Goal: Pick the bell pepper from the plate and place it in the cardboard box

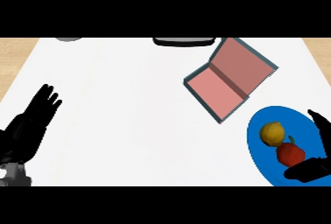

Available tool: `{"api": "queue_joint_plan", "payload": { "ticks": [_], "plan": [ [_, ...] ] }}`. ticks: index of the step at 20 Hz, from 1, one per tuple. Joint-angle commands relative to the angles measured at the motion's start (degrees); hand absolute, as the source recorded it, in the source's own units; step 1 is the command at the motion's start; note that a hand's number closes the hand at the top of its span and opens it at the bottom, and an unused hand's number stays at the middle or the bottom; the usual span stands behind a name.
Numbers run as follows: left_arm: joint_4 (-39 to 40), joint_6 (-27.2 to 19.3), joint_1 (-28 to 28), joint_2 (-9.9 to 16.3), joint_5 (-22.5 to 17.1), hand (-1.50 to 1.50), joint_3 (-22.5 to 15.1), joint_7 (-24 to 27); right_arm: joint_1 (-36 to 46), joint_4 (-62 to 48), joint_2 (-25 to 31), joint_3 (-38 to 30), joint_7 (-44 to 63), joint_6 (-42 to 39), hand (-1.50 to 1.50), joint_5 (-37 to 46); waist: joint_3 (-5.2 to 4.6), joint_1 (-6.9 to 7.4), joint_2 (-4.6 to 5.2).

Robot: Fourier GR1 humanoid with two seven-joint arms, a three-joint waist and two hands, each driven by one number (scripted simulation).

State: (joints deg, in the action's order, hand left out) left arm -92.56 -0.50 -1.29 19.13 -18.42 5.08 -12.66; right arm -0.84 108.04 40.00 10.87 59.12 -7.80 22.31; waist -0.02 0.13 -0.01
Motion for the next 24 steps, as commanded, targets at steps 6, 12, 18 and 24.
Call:
{"api": "queue_joint_plan", "payload": {
  "ticks": [6,12,18,24],
  "plan": [
    [3.44,4.03,-2.03,0.44,-0.88,0.0,3.34,0.39,3.17,-5.1,-5.41,0.11,3.99,-4.88,-1.5,4.3,-0.01,-0.05,0.06],
    [0.6,1.93,-0.68,-2.39,1.86,0.0,1.97,-0.09,1.84,-4.25,-8.75,1.22,6.31,-5.52,-1.5,8.17,0.0,-0.14,0.0],
    [1.94,3.38,-0.3,-3.57,3.01,0.0,2.52,1.24,2.97,-10.86,-9.2,-3.33,0.13,-8.27,-1.5,8.25,0.01,-0.13,0.01],
    [-1.52,4.27,-0.42,-2.15,1.23,0.0,5.31,-2.06,1.8,-13.66,-11.03,-3.06,-2.4,-8.84,-1.5,10.62,0.02,-0.07,-0.01]
  ]
}}
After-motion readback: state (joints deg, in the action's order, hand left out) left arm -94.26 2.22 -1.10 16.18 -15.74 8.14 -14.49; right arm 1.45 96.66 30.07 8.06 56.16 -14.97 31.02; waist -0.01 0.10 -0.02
